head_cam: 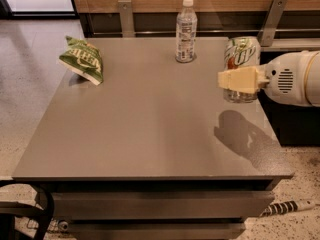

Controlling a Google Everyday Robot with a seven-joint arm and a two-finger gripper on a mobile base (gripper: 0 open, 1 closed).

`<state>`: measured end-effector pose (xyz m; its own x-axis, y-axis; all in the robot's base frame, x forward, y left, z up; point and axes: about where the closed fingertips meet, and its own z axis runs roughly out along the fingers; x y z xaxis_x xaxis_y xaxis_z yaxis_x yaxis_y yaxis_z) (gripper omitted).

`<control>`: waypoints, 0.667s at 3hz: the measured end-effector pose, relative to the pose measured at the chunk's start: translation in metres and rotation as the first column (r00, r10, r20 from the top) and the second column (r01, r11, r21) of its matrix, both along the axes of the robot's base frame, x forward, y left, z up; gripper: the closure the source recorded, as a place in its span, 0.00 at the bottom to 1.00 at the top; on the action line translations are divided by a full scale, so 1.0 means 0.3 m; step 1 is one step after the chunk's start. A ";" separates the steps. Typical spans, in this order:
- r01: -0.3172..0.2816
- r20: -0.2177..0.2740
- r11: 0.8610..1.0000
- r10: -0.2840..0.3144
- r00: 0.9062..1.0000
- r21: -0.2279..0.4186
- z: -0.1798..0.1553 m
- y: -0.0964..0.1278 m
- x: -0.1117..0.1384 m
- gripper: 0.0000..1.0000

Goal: Place 7up can upright

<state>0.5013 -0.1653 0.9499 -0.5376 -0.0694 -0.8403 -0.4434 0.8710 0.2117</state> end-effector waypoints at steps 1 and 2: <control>-0.041 0.048 0.998 0.039 0.998 0.040 0.044 0.045 -0.026 1.00; -0.042 0.048 0.998 0.040 0.998 0.040 0.045 0.046 -0.026 1.00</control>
Offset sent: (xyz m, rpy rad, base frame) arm -0.0069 0.0124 0.0112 0.0404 -0.0414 0.0371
